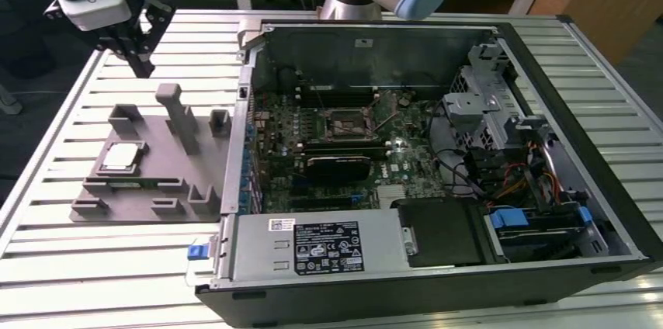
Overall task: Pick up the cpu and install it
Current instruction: 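Reach for the cpu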
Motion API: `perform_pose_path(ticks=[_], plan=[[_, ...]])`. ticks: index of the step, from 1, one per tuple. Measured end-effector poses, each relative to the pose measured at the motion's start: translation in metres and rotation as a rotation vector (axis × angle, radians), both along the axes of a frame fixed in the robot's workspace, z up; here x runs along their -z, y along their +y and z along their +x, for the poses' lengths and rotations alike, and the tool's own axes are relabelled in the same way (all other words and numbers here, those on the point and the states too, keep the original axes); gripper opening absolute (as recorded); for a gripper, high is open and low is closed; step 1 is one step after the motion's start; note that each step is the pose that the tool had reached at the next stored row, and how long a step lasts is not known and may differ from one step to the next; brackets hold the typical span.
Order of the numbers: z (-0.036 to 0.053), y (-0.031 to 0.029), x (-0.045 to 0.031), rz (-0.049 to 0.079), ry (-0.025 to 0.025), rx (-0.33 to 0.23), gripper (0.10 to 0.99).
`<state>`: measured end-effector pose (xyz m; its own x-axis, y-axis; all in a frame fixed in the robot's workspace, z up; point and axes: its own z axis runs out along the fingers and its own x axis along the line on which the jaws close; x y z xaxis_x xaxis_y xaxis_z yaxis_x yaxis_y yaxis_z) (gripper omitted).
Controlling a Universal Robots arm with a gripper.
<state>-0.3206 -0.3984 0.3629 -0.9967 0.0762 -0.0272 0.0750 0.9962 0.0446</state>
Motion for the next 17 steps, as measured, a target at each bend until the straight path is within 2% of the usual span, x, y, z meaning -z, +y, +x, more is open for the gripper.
perform_pose_path(ticks=[17], plan=[[-0.0288,0.0000,0.0117,0.000,0.0000,0.000,0.106]])
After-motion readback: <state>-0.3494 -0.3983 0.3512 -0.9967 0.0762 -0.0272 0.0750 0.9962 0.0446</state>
